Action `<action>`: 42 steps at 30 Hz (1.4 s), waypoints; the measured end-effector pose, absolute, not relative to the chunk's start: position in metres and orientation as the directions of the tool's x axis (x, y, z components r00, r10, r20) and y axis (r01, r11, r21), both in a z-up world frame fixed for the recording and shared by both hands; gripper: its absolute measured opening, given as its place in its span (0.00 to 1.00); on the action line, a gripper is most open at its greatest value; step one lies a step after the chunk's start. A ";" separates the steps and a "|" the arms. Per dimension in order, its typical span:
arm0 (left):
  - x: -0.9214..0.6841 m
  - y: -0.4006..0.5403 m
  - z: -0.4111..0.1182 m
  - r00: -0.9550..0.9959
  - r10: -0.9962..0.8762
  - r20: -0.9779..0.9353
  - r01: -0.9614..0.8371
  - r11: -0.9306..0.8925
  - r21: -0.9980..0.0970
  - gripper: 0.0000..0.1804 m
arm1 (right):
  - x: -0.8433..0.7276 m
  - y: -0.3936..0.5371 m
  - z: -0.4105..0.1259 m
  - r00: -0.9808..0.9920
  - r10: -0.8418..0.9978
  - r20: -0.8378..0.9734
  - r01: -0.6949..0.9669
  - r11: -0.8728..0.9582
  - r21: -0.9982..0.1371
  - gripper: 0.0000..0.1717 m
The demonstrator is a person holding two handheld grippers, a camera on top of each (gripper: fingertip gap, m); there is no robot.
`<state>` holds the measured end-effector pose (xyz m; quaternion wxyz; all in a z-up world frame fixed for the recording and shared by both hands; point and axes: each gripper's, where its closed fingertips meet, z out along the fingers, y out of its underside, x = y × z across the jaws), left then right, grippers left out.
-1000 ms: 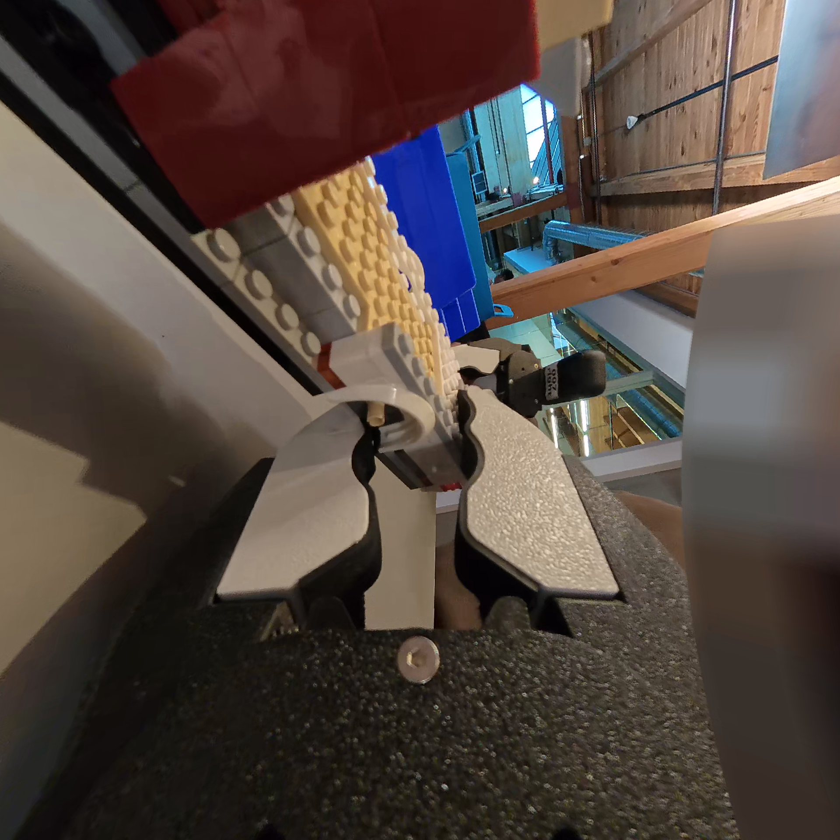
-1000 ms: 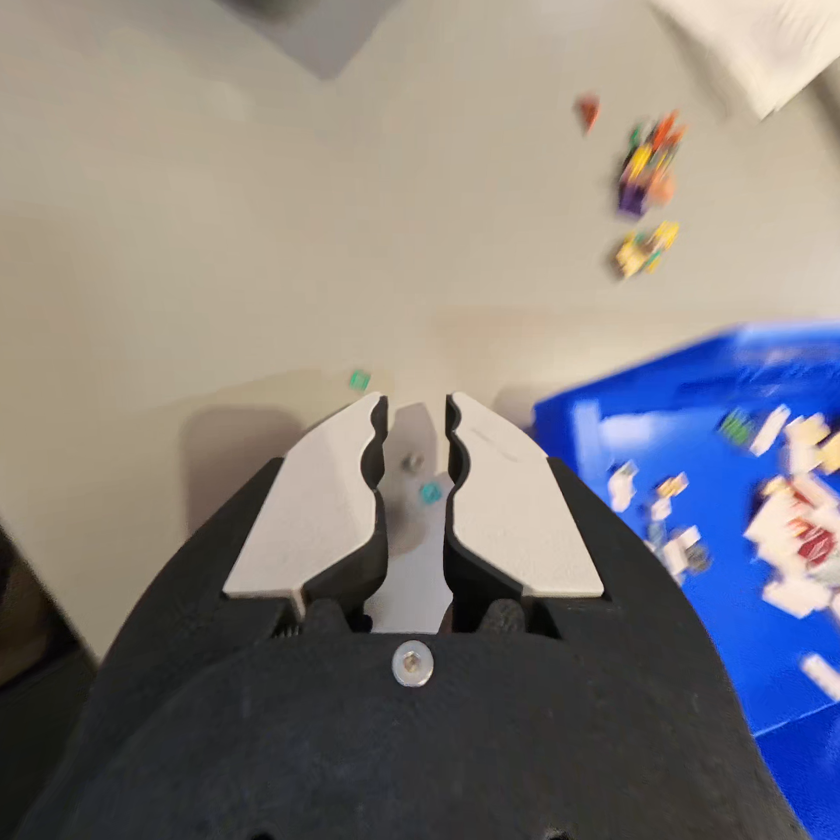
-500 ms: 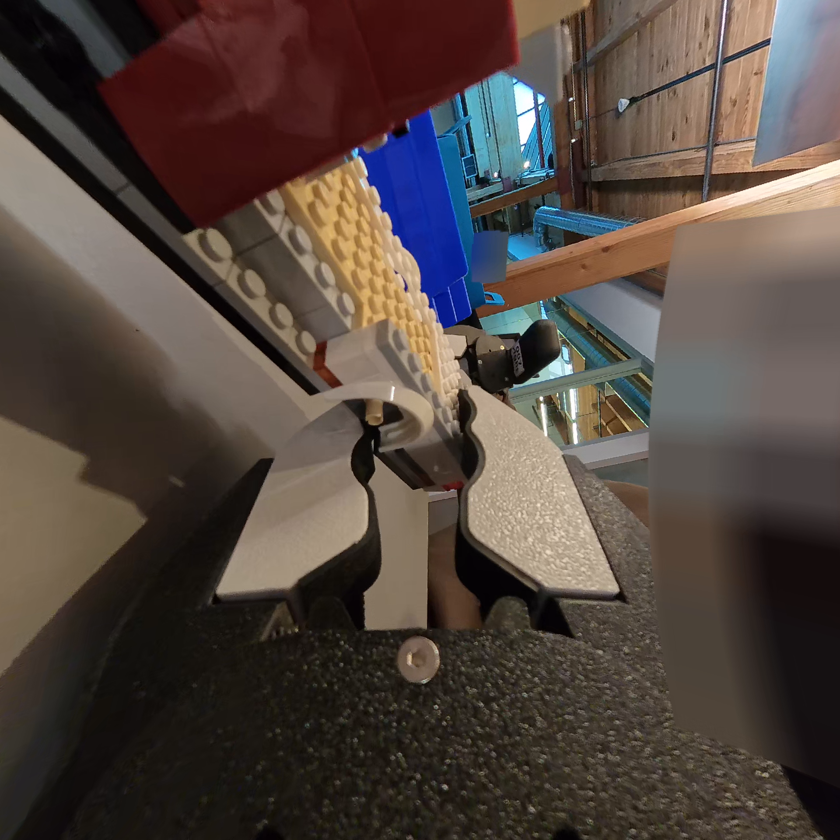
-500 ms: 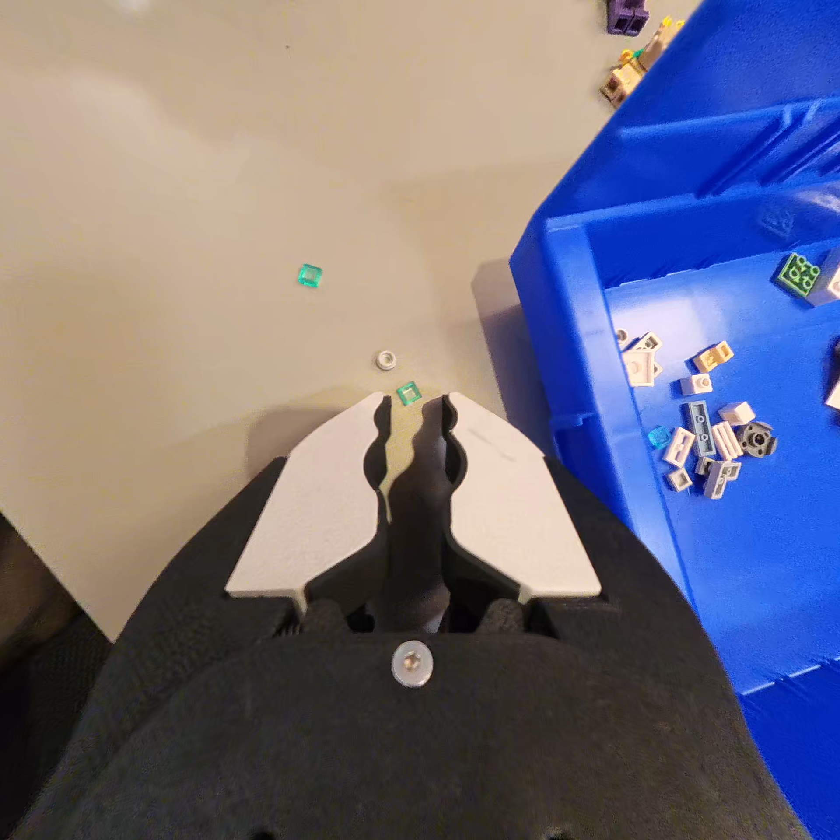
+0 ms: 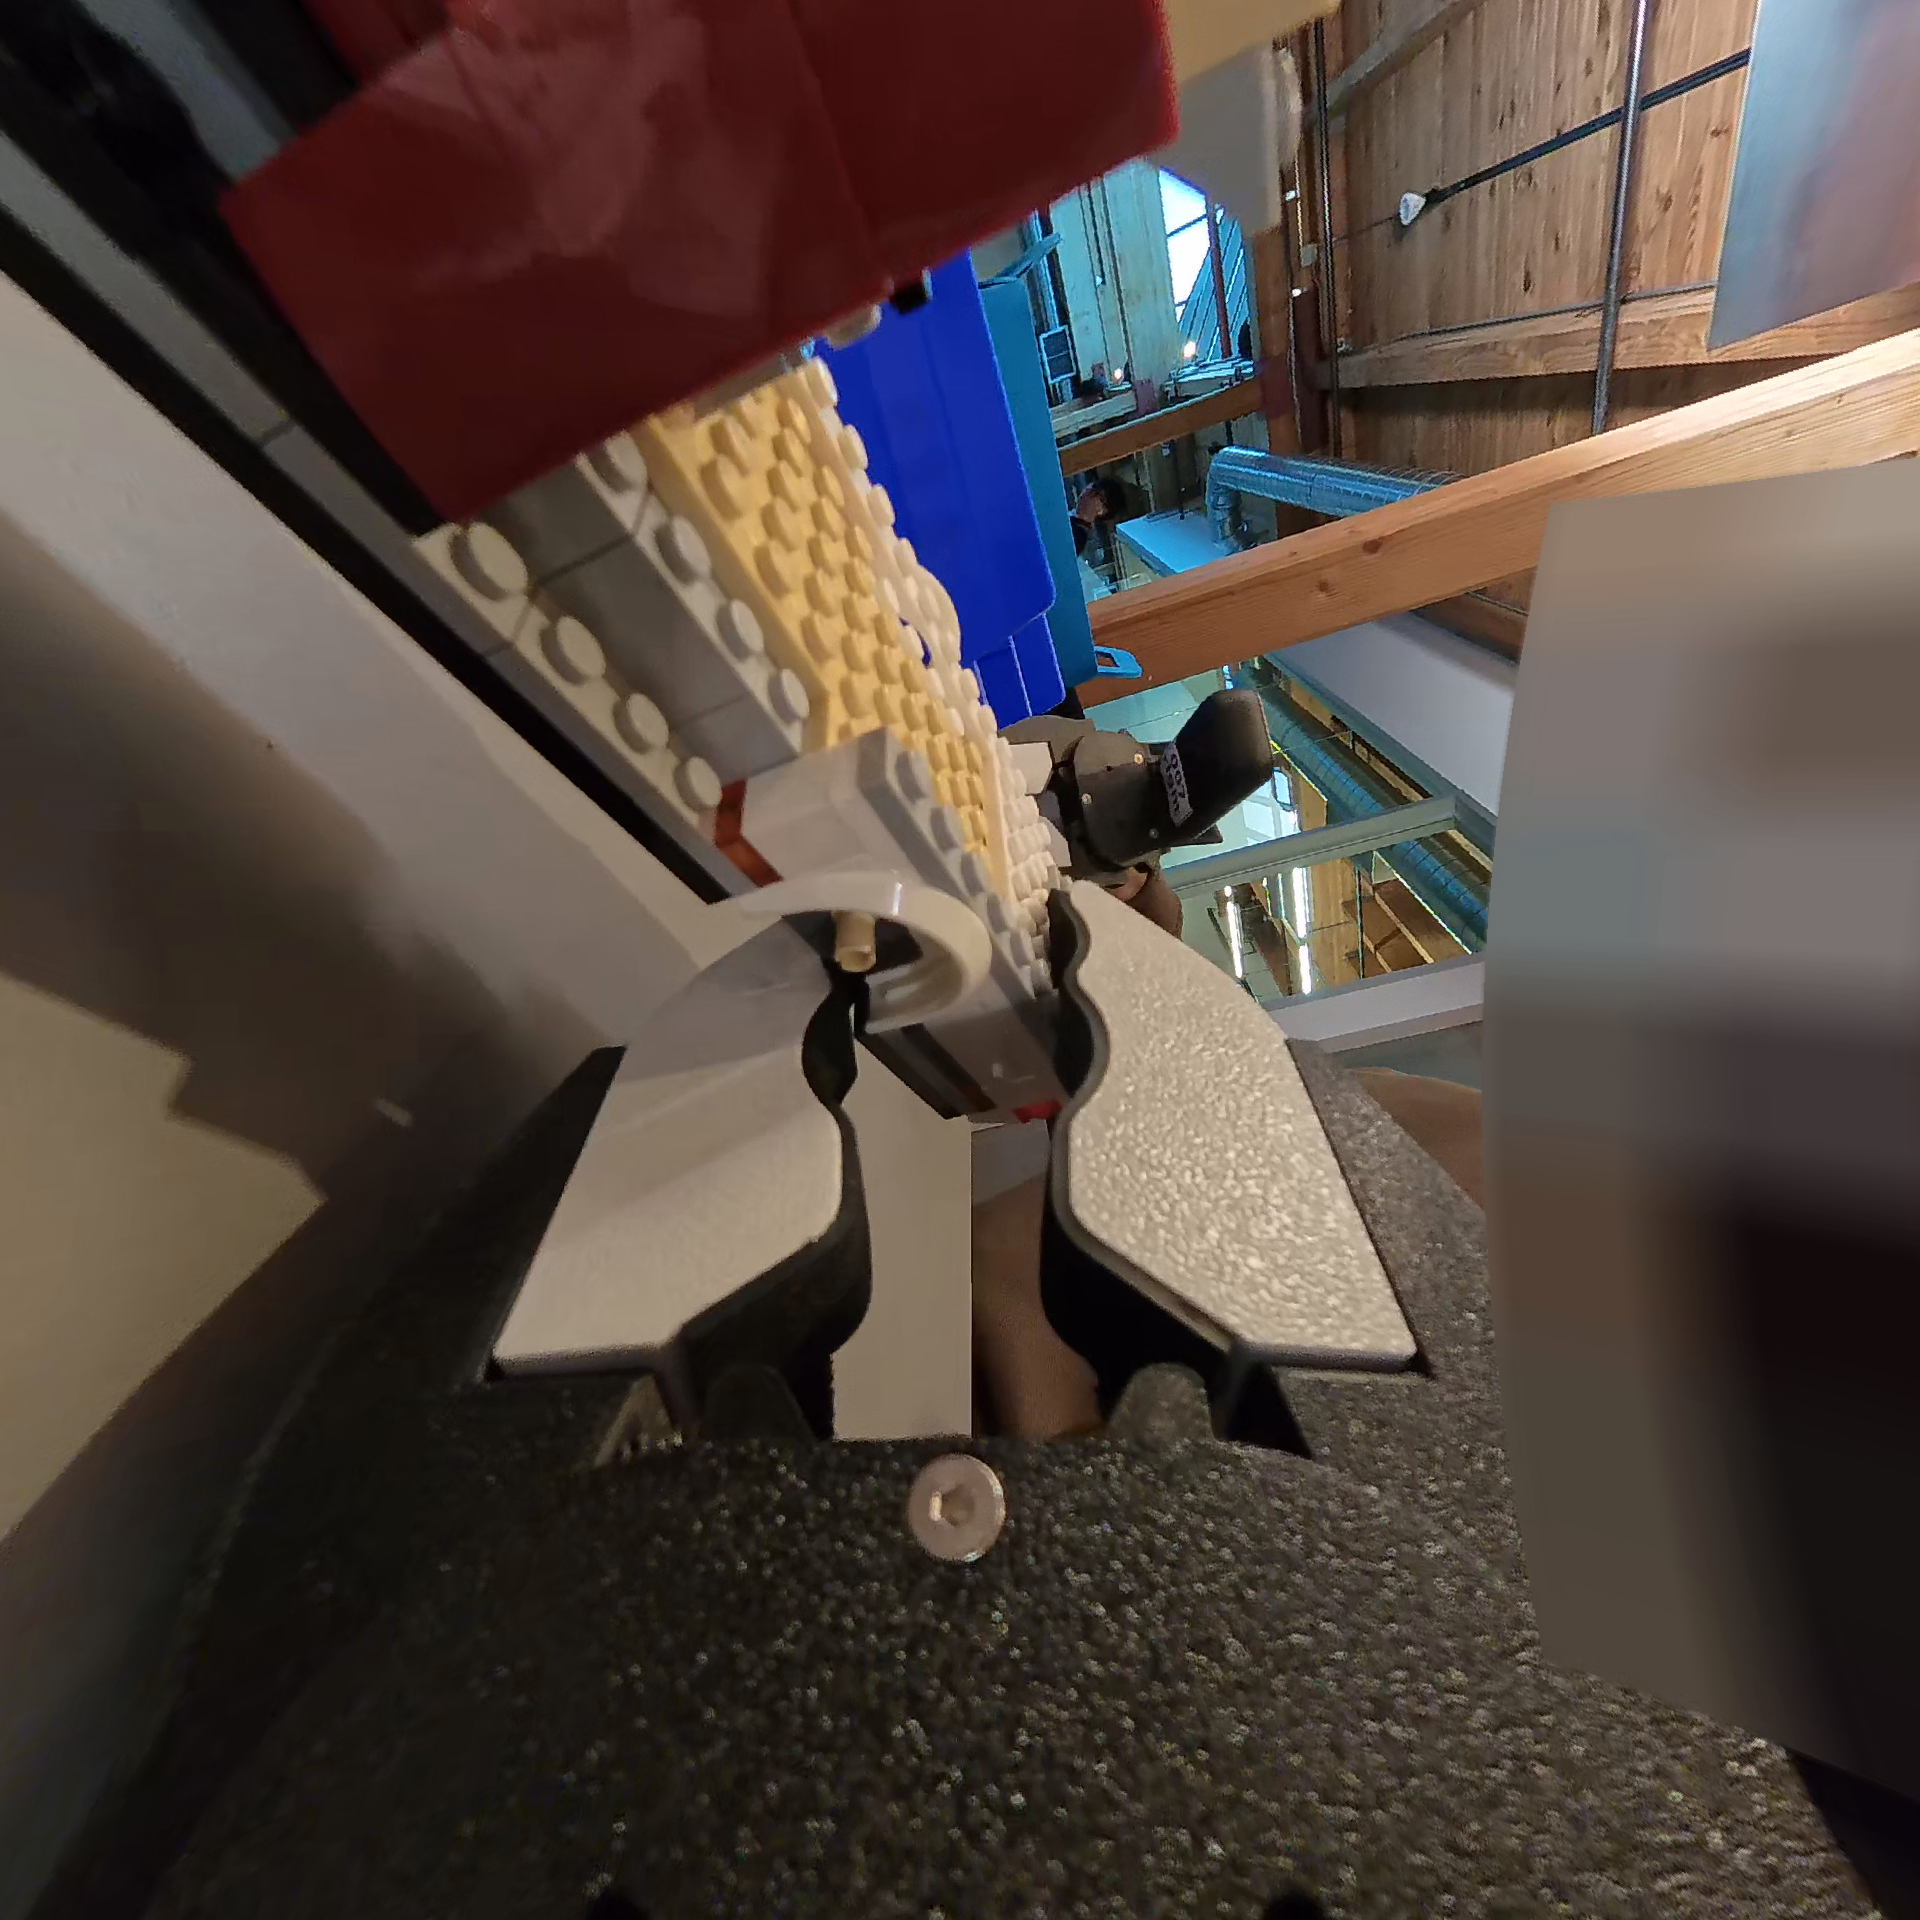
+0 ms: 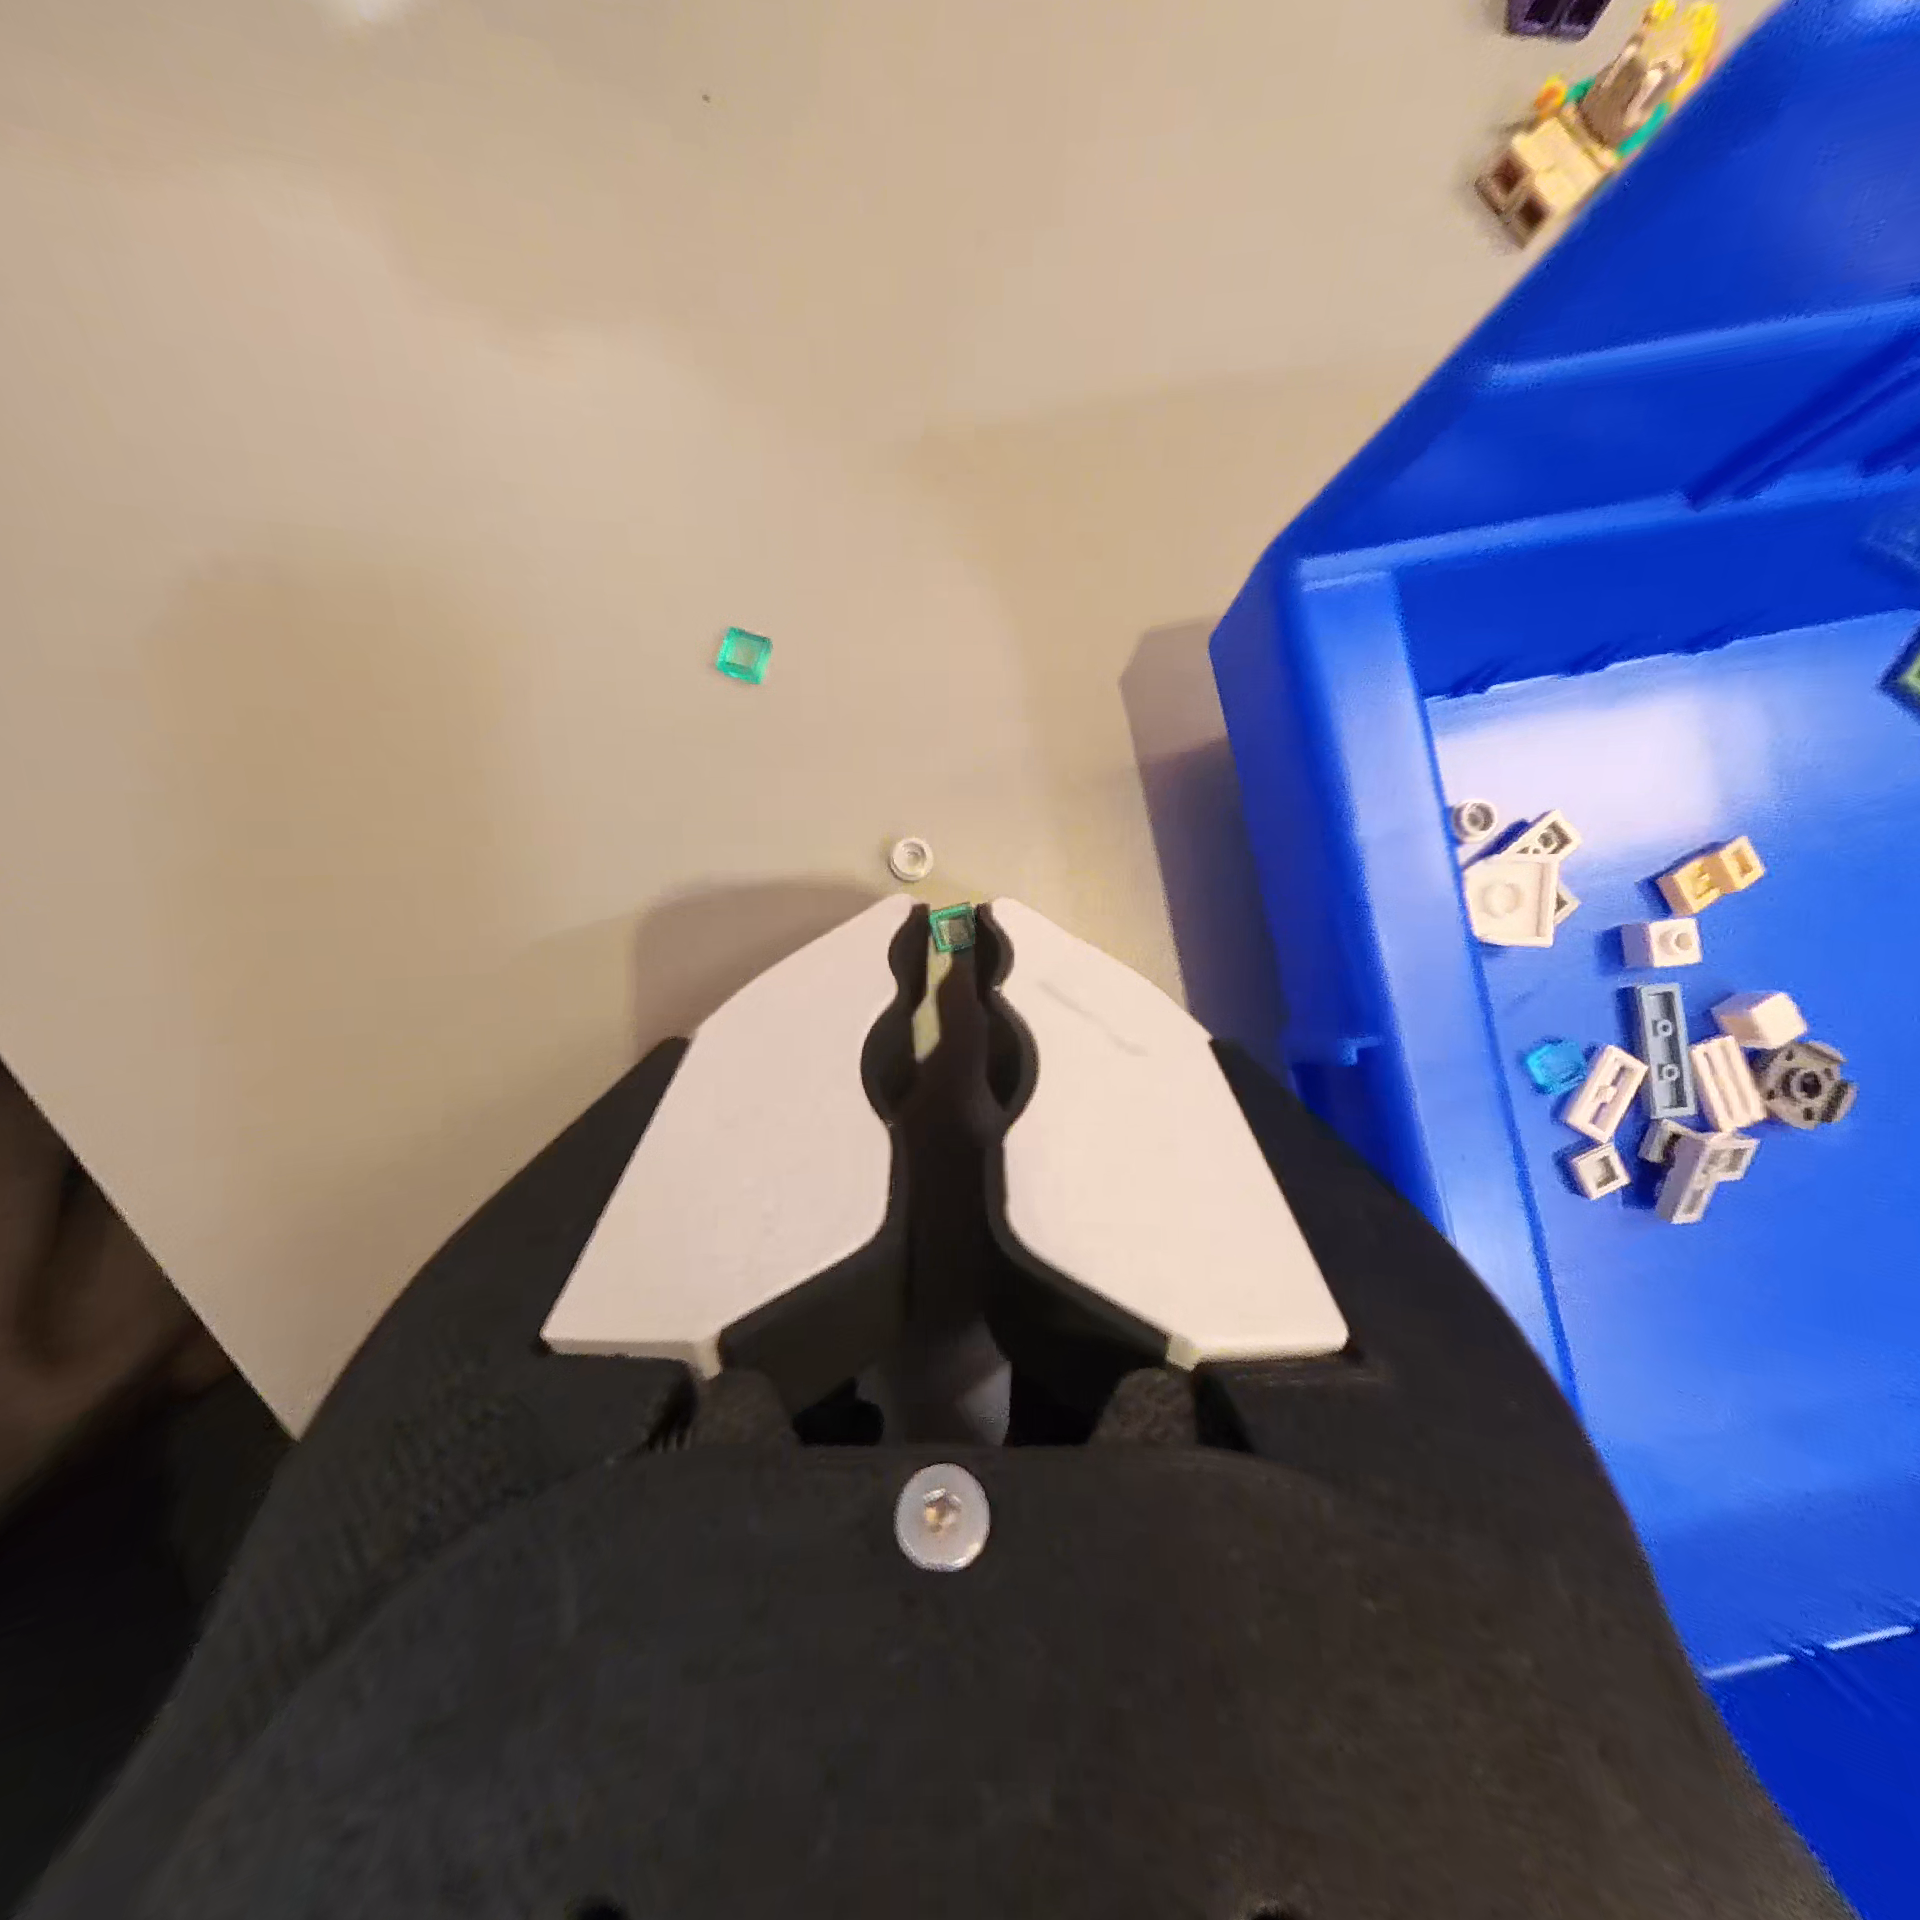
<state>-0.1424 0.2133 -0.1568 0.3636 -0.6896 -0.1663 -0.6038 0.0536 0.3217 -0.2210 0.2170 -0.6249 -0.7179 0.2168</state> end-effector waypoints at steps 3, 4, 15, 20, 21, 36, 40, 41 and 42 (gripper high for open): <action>-0.141 0.213 -0.157 0.217 -0.210 0.953 0.664 -0.684 -0.302 0.20 | 0.050 0.319 -0.218 -0.157 0.982 0.101 0.794 0.186 -0.578 0.05; -0.141 0.213 -0.157 0.220 -0.209 0.953 0.662 -0.685 -0.303 0.20 | 0.046 0.315 -0.213 -0.171 0.979 0.111 0.781 0.203 -0.590 0.05; -0.144 0.214 -0.160 0.164 -0.165 0.973 0.702 -0.673 -0.233 0.20 | -0.071 0.228 -0.140 -0.500 0.824 0.265 0.453 0.510 -0.731 0.05; -0.148 0.213 -0.159 0.149 -0.161 0.976 0.714 -0.665 -0.219 0.20 | -0.118 0.190 -0.129 -0.596 0.749 0.290 0.321 0.553 -0.769 0.05; -0.149 0.213 -0.159 0.147 -0.160 0.976 0.716 -0.663 -0.216 0.20 | -0.125 0.186 -0.130 -0.607 0.740 0.289 0.311 0.556 -0.771 0.05; -0.153 0.212 -0.162 0.164 -0.146 0.976 0.717 -0.661 -0.220 0.20 | -0.157 0.179 -0.141 -0.637 0.703 0.316 0.284 0.596 -0.751 0.05; -0.153 0.212 -0.162 0.177 -0.150 0.973 0.714 -0.660 -0.232 0.20 | -0.158 0.179 -0.142 -0.643 0.683 0.347 0.268 0.625 -0.733 0.05; -0.152 0.212 -0.162 0.178 -0.149 0.973 0.714 -0.661 -0.232 0.20 | -0.158 0.179 -0.142 -0.643 0.679 0.353 0.264 0.630 -0.730 0.05; -0.152 0.212 -0.162 0.177 -0.150 0.973 0.713 -0.661 -0.232 0.20 | -0.158 0.179 -0.142 -0.642 0.678 0.359 0.261 0.633 -0.728 0.05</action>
